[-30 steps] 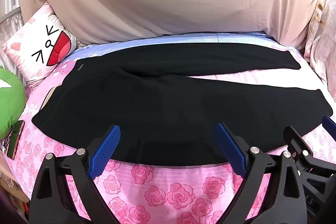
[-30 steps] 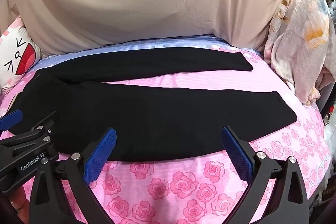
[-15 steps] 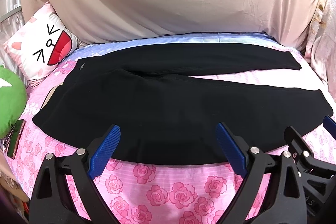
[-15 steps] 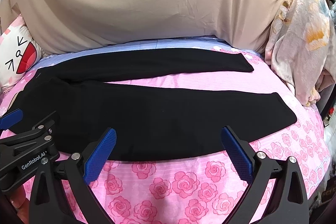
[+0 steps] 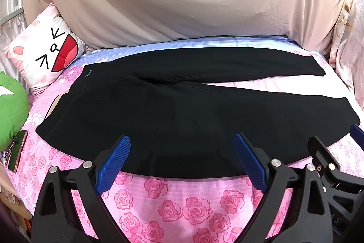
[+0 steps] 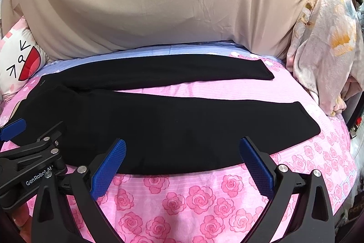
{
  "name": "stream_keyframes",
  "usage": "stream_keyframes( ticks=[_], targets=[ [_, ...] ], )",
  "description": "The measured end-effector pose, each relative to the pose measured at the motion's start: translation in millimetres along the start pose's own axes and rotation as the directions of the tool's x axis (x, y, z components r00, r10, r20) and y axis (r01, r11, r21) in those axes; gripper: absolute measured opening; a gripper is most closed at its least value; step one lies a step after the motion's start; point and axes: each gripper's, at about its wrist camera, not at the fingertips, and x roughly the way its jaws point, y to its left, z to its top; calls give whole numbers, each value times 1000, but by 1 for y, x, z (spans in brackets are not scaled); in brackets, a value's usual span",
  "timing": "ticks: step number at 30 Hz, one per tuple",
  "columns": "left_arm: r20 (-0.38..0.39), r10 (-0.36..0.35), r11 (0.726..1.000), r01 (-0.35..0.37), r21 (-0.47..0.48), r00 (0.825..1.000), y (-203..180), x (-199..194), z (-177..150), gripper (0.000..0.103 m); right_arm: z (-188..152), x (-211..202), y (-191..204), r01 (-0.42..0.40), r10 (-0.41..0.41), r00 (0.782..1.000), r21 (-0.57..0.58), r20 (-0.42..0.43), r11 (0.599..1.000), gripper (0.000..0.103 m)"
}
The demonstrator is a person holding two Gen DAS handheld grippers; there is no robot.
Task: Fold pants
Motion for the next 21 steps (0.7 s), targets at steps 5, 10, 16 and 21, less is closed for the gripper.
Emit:
stream_keyframes(
  ticks=[5,10,16,21],
  targets=[
    [-1,4,1000,-4,0,1000,-1,0,1,90,-1,-1,0,-3,3,1000,-2,1,1000,98],
    [-1,3,1000,-3,0,1000,-1,1,1,90,0,-1,0,-5,5,1000,-2,0,1000,98],
    [1,6,1000,-6,3,1000,-2,1,1,90,1,1,0,-7,7,1000,-1,-2,1000,98],
    [-1,6,1000,-6,3,1000,-5,2,2,90,1,1,0,-8,8,1000,0,-3,1000,98]
  ],
)
